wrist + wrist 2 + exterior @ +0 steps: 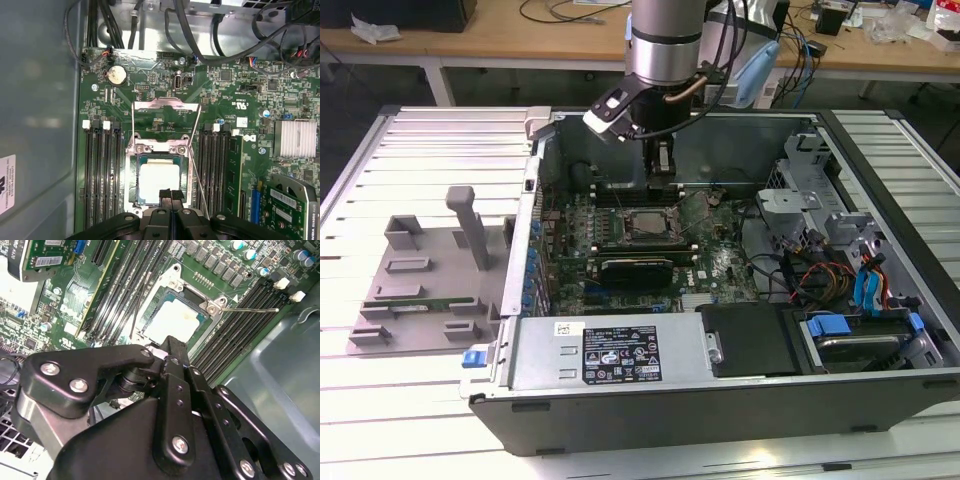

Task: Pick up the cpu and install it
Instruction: 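Place the cpu into insertion slot, then close the cpu cover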

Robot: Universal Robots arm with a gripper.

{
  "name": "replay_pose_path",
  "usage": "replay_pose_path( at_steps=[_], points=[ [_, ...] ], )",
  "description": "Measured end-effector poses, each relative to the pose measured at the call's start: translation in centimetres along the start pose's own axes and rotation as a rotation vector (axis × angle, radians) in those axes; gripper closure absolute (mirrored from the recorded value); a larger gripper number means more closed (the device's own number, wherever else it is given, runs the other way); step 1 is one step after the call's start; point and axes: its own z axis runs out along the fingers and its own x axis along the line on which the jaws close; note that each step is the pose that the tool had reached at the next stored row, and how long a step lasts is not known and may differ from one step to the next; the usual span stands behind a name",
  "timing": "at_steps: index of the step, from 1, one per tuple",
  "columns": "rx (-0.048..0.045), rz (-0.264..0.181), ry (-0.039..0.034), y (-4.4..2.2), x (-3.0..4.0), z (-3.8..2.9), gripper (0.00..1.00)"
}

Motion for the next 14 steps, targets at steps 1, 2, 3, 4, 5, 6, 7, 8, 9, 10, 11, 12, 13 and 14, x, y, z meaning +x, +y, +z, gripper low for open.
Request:
replay_pose_path(
  at_steps=[1,2,3,4,5,6,7,8,9,10,11,12,13,14],
  points=[
    [0.0000,0.000,0.0000,0.00,-0.01,-0.10,0.89],
    [0.0000,0.000,0.0000,0.00,-0.02,-0.20,0.89],
    [0.0000,0.000,0.0000,0.00,-0.03,-0.40,0.89],
    [-0.0001,0.000,0.0000,0.01,-0.06,-0.68,0.89],
    [-0.0001,0.000,0.0001,0.01,-0.07,-0.80,0.89],
    [-0.0001,0.000,0.0000,0.01,-0.07,-0.89,0.89],
    [0.0000,0.000,0.0000,0.02,-0.19,-2.25,0.89],
    [-0.0002,0.000,0.0014,0.03,-0.26,-3.08,0.89],
    [0.0000,0.000,0.0013,0.03,-0.26,-3.09,0.89],
    [-0.0001,0.000,0.0014,0.03,-0.26,-3.09,0.89],
    [-0.0001,0.000,0.0014,0.03,-0.26,-3.09,0.89],
    [-0.0001,0.000,0.0014,0.03,-0.26,-3.09,0.89],
    [0.0000,0.000,0.0029,0.02,-0.26,-3.09,0.89],
    [-0.0014,0.000,0.0414,0.03,-0.28,-3.08,0.89]
  ],
)
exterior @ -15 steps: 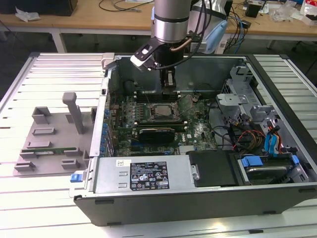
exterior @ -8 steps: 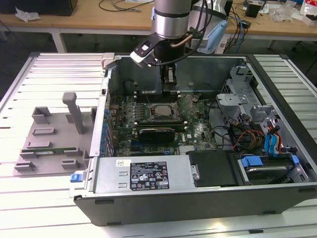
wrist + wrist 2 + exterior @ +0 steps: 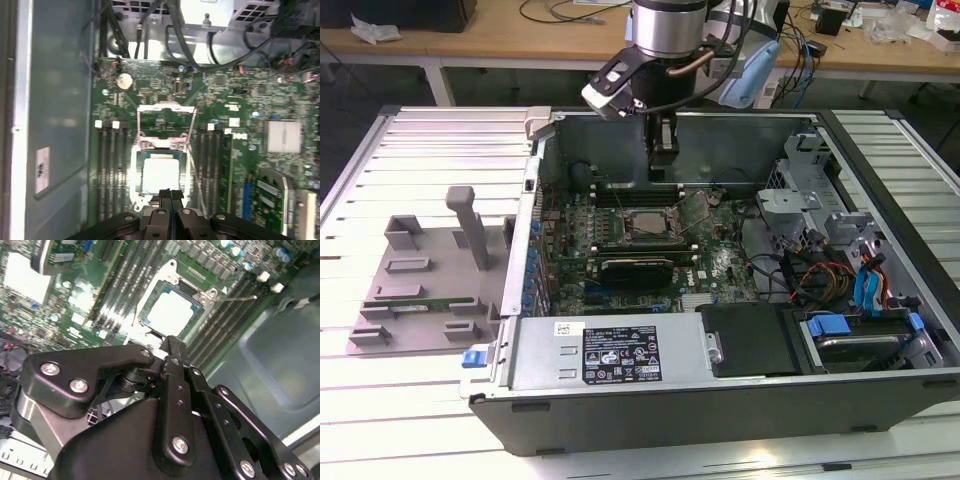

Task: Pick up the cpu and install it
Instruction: 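Close the cpu cover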

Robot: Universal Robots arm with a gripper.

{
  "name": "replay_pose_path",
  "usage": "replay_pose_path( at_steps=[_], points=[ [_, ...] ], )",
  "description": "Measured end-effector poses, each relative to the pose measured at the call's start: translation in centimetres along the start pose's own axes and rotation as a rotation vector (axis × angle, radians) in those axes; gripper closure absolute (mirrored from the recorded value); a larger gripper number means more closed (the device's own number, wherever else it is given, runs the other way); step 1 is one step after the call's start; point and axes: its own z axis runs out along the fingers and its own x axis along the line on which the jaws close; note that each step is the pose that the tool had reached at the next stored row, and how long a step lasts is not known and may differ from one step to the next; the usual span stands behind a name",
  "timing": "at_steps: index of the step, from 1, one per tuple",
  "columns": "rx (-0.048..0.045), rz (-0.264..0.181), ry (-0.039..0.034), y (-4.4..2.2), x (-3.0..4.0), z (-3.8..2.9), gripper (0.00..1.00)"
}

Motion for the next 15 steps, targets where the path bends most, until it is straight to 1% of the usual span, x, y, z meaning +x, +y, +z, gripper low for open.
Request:
replay_pose_path(
  at_steps=[1,5,7,12,15],
  points=[
    [-0.0003,0.000,0.0083,0.00,-0.01,0.00,0.89],
    [-0.0003,0.000,0.0084,0.00,-0.03,0.00,0.89],
    [-0.0003,0.000,0.0084,0.12,-0.04,0.01,0.89],
    [0.0004,0.000,0.0085,1.62,-0.08,0.10,0.89],
    [0.0010,0.000,0.0085,2.91,-0.12,0.16,0.89]
  ],
)
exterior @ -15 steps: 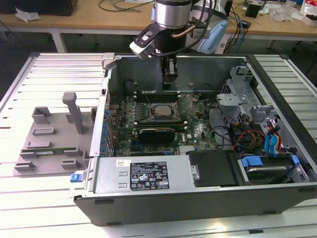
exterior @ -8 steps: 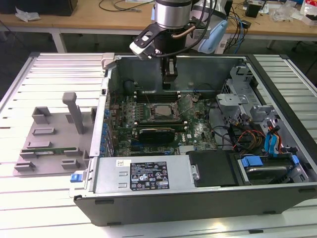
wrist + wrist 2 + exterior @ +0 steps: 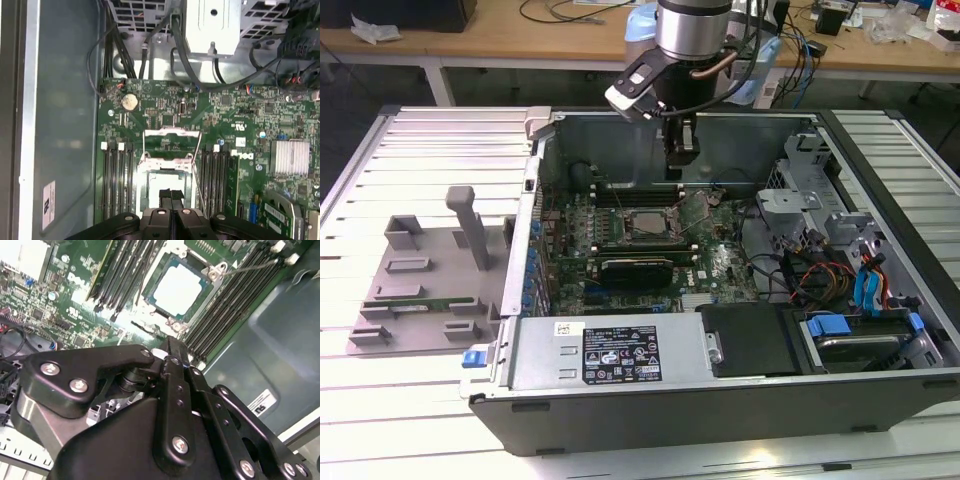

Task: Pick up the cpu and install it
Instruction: 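Close the cpu cover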

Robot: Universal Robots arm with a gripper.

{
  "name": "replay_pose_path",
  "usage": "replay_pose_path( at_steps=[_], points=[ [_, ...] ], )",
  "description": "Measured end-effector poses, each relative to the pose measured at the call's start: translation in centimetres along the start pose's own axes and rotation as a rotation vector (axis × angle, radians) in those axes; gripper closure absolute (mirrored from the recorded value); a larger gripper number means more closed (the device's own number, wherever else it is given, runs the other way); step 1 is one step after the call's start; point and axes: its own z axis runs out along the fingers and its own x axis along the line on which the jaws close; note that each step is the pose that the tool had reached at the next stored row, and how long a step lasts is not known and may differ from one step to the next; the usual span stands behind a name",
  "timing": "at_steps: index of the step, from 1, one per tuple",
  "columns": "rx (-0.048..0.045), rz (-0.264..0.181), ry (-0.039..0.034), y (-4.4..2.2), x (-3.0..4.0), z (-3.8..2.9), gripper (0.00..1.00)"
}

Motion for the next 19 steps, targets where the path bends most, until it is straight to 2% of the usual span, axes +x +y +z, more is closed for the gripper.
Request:
replay_pose_path(
  at_steps=[1,2,7,9,14,17,19],
  points=[
    [0.0001,0.000,-0.0001,0.31,-0.01,0.01,0.89],
    [0.0006,0.000,-0.0001,1.12,-0.03,0.03,0.89],
    [0.0009,0.000,0.0002,2.68,-0.08,0.09,0.89],
    [0.0014,0.000,0.0000,3.68,-0.12,0.11,0.89],
    [0.0018,0.000,0.0001,5.03,-0.16,0.17,0.89],
    [0.0027,0.000,0.0001,6.31,-0.20,0.21,0.89],
    [0.0030,0.000,0.0002,6.72,-0.20,0.24,0.89]
  ],
)
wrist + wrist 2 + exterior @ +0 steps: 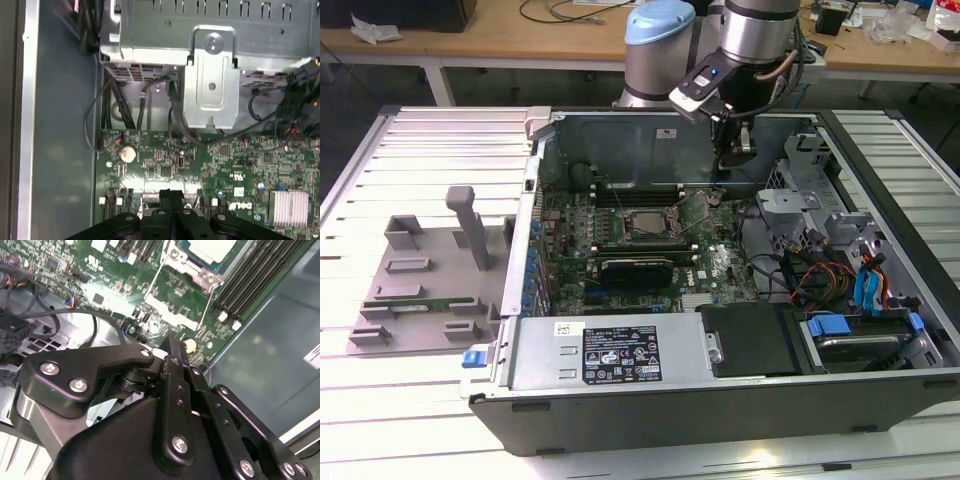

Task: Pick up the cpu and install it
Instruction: 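Close the cpu cover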

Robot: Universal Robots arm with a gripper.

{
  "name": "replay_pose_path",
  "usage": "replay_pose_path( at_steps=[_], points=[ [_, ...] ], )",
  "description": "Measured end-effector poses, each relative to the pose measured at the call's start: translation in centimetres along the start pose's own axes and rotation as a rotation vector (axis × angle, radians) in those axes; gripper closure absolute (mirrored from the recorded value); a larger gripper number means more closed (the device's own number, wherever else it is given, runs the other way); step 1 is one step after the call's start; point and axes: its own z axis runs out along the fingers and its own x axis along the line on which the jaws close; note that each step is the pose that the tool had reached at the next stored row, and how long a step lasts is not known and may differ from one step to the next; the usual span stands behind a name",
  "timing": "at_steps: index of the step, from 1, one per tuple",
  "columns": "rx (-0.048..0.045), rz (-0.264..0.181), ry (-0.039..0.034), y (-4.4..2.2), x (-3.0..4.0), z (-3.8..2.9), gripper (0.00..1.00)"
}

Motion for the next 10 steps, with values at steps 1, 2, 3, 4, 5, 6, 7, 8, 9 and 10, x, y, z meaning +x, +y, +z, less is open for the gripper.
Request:
replay_pose_path(
  at_steps=[1,2,3,4,5,6,7,8,9,10],
  points=[
    [0.0003,0.000,-0.0001,0.34,-0.01,0.02,0.89],
    [0.0003,0.000,0.0000,0.52,-0.01,0.03,0.89],
    [0.0006,0.000,0.0000,0.68,-0.01,0.05,0.89],
    [0.0009,0.000,0.0000,1.04,0.01,0.08,0.89],
    [0.0018,0.000,-0.0001,1.57,0.05,0.17,0.89],
    [0.0023,0.000,-0.0001,1.74,0.10,0.23,0.89],
    [0.0027,0.000,-0.0001,1.84,0.14,0.32,0.89],
    [0.0031,0.000,0.0000,1.86,0.17,0.56,0.89],
    [0.0034,0.000,0.0001,1.86,0.19,0.81,0.89],
    [0.0037,0.000,0.0001,1.85,0.19,1.00,0.89]
  ],
)
